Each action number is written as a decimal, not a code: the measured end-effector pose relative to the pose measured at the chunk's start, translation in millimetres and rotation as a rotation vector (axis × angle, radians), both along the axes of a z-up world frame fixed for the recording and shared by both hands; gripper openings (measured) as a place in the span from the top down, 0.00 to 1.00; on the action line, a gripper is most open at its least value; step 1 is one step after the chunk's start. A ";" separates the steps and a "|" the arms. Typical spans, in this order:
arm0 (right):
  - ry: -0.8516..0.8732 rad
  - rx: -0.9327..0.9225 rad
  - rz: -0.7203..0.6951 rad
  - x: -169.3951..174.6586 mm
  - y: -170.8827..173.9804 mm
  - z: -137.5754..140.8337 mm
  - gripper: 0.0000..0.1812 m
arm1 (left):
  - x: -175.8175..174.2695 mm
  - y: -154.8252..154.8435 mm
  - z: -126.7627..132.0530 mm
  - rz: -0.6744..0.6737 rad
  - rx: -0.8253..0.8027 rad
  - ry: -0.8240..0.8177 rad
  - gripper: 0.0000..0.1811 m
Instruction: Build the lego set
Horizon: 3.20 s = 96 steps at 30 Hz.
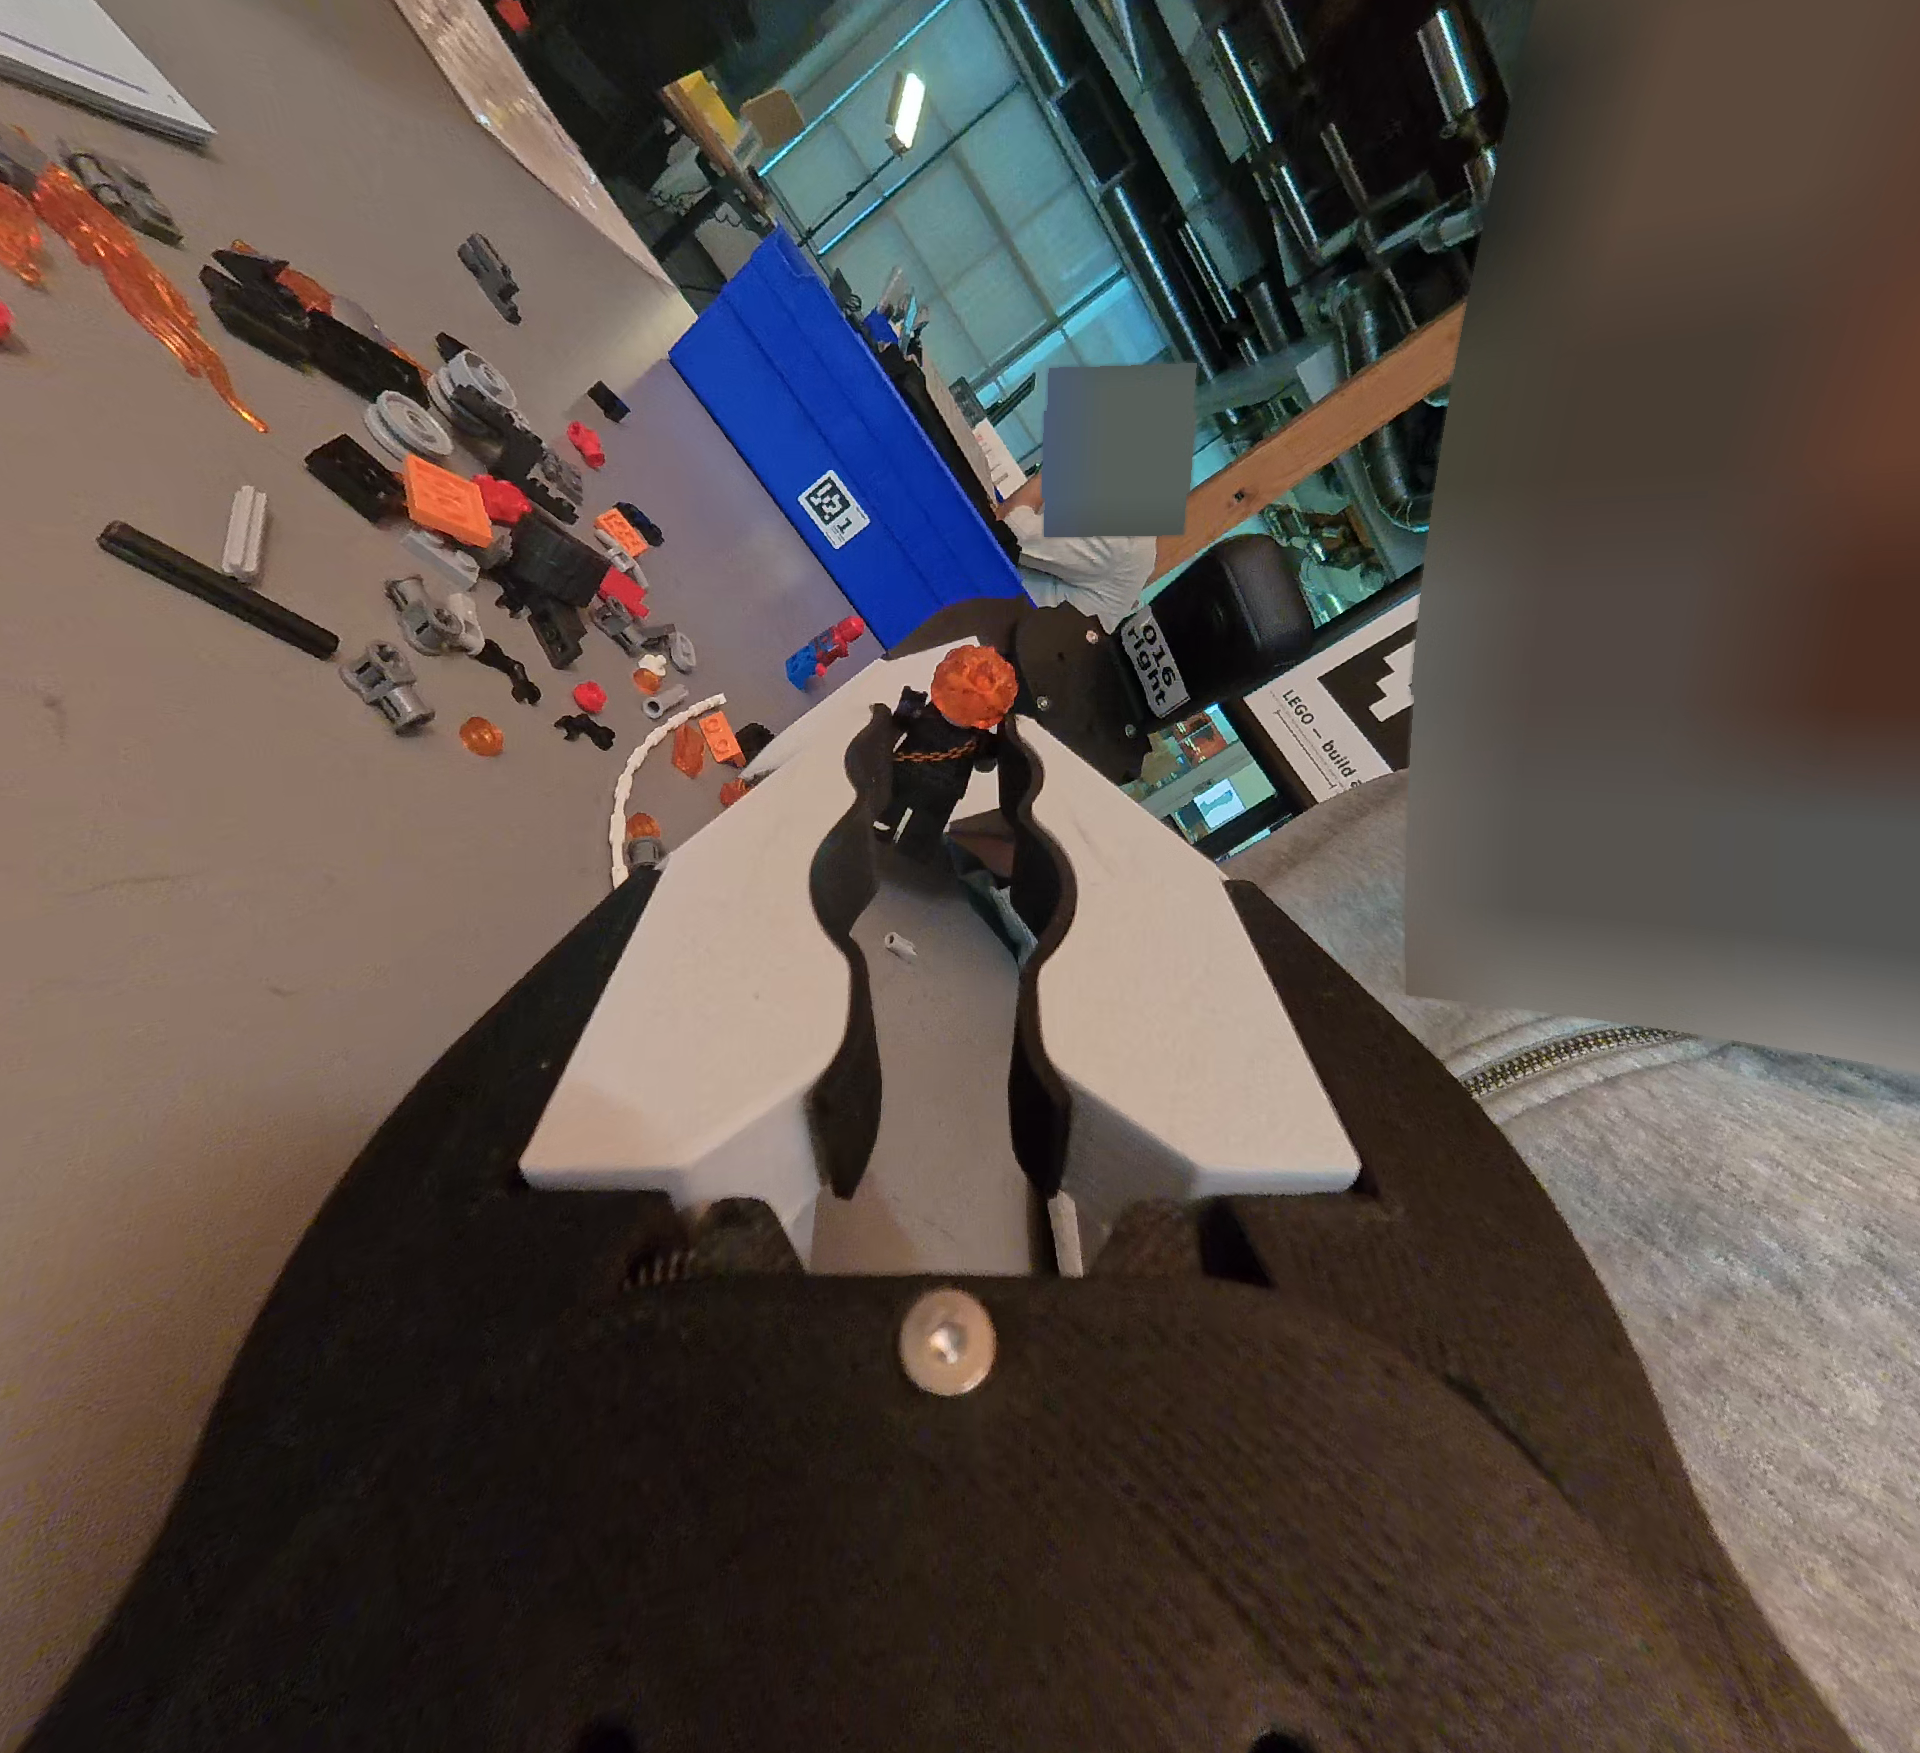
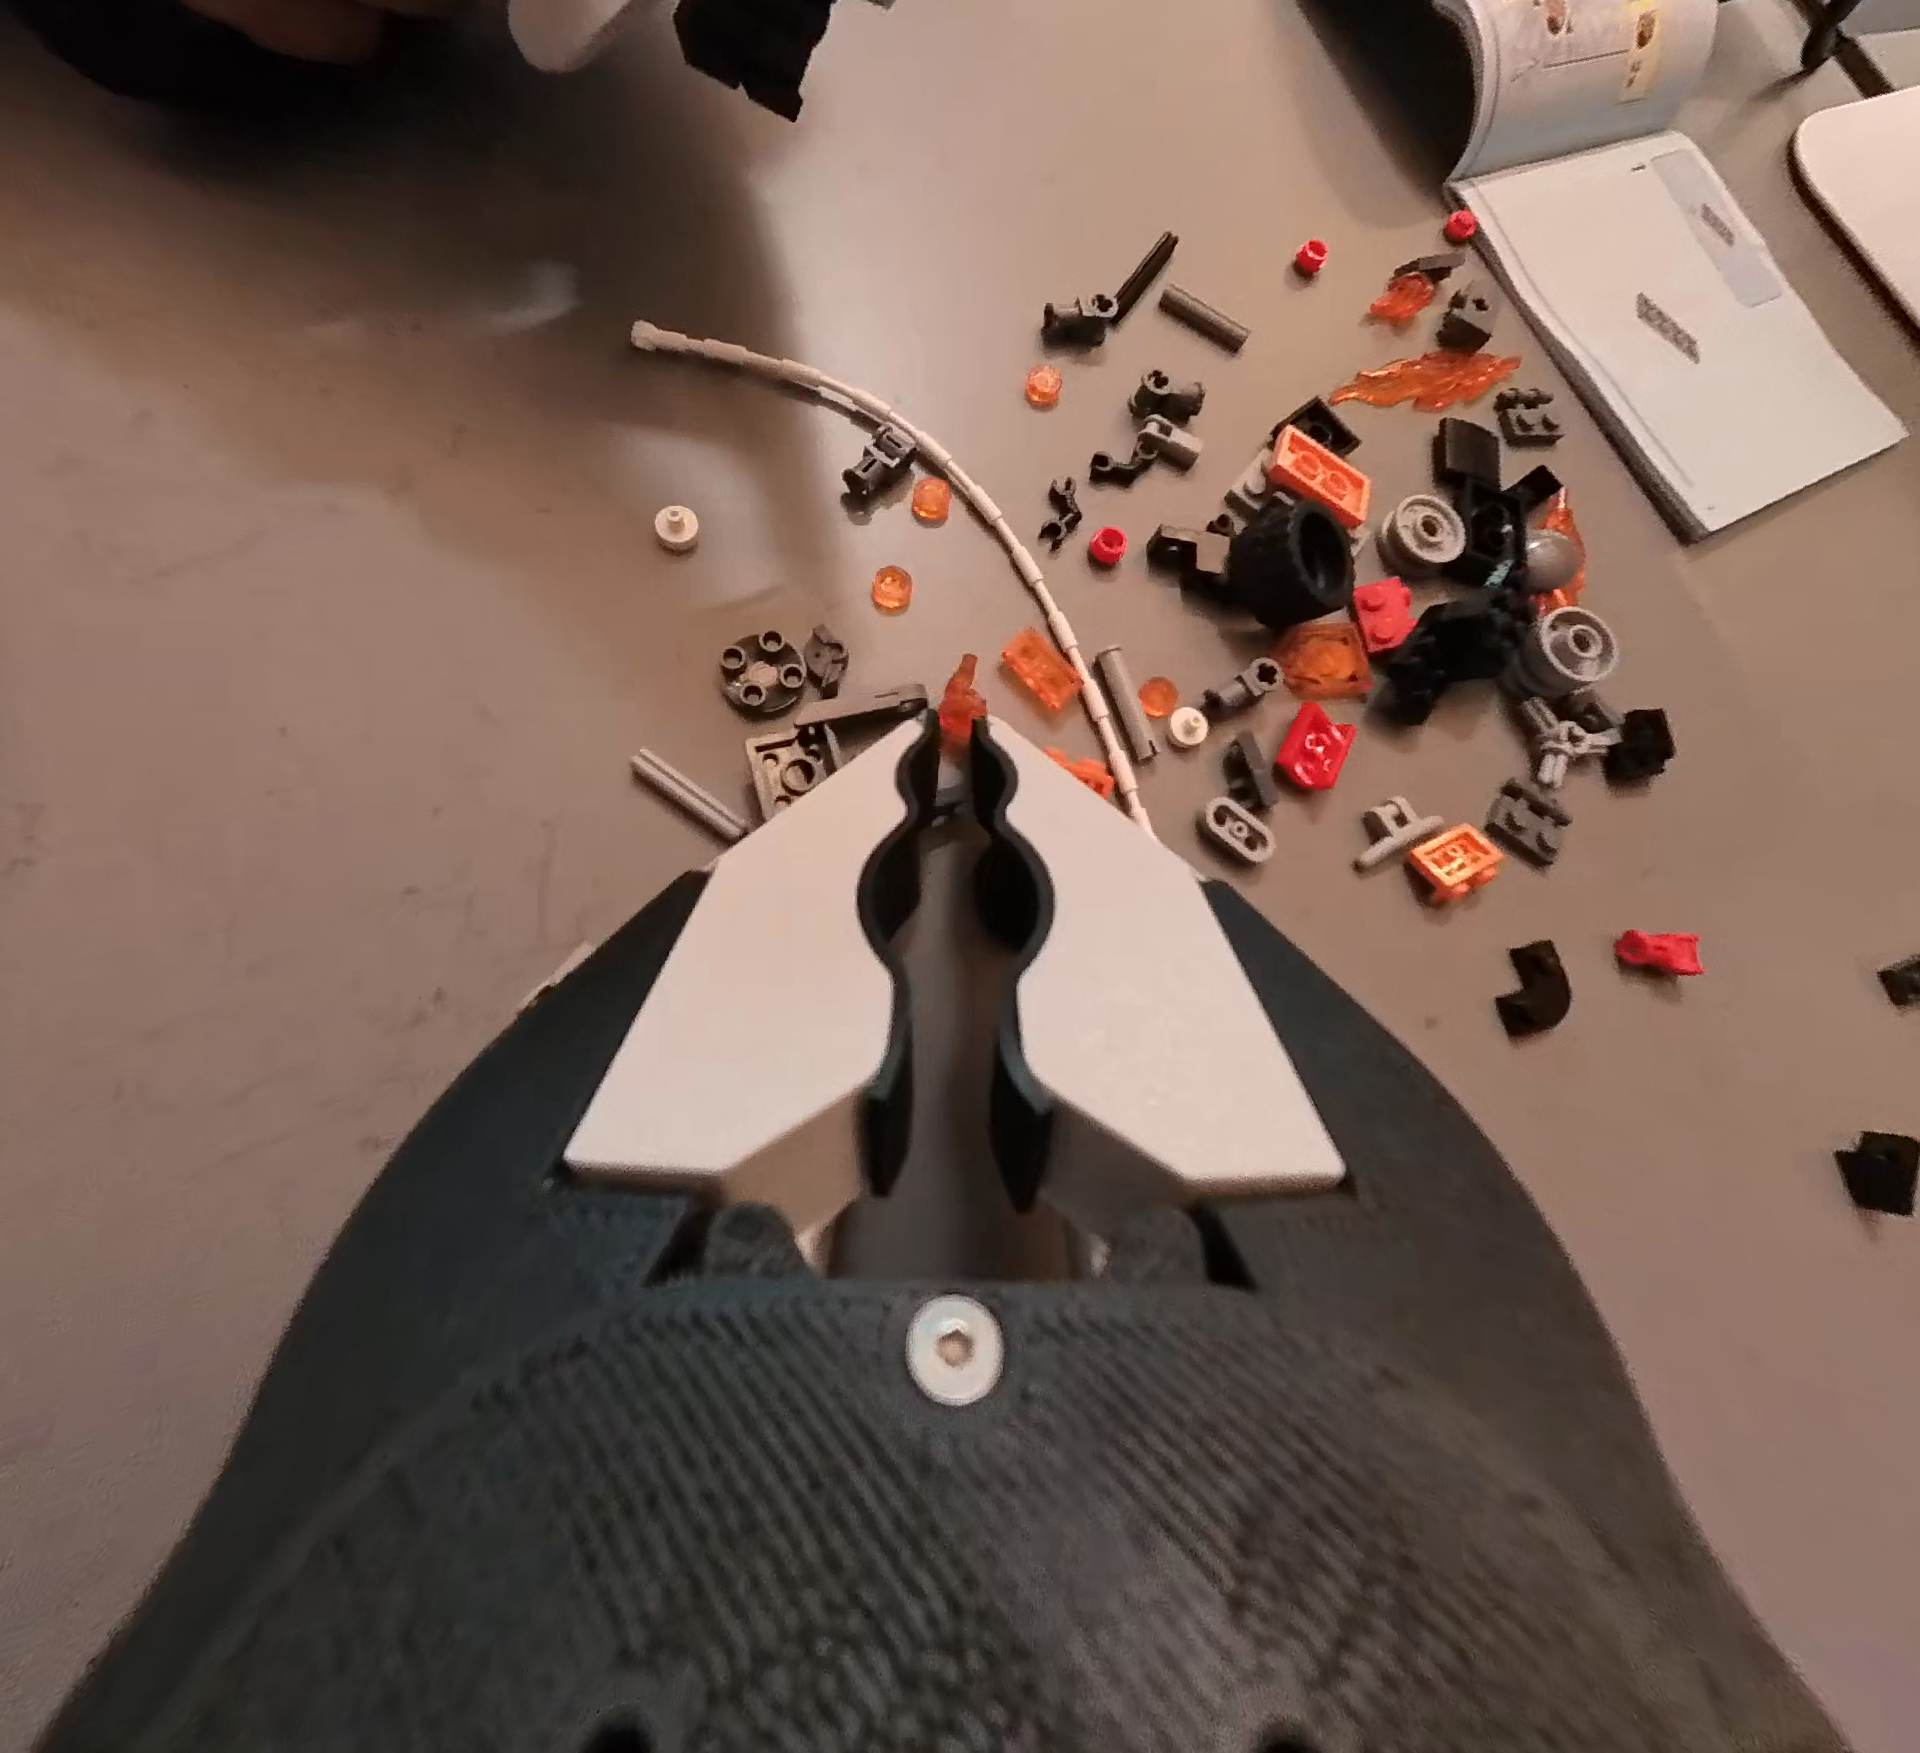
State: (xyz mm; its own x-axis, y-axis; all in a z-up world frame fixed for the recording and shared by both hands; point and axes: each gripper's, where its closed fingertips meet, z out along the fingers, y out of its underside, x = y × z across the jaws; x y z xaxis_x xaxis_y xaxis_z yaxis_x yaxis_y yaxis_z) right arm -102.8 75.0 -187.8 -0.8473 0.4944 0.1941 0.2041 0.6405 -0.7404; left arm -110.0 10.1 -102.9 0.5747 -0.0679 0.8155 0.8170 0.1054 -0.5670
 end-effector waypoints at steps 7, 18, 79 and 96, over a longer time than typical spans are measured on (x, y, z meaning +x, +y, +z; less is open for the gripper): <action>0.002 -0.002 -0.012 -1.5 0.9 0.5 0.98 | 0.1 0.1 -0.4 0.000 -0.002 0.000 0.91; -0.003 -0.185 -0.021 -1.6 -0.2 25.2 0.98 | 0.7 0.8 -0.8 -0.002 -0.008 0.004 0.91; -0.013 -0.271 -0.103 -11.4 12.1 36.0 1.00 | 1.9 1.9 -1.4 -0.012 -0.010 0.001 0.91; -0.079 -0.105 -0.060 -4.4 5.2 8.2 0.94 | 2.0 1.9 -2.2 -0.010 -0.016 0.002 0.91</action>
State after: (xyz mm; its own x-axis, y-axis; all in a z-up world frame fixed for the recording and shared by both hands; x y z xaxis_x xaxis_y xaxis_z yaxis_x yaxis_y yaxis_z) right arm -107.3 80.2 -179.6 -0.8259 0.5591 0.0722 0.3006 0.5451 -0.7826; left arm -108.0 12.0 -105.1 0.5760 -0.0603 0.8152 0.8166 0.0885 -0.5704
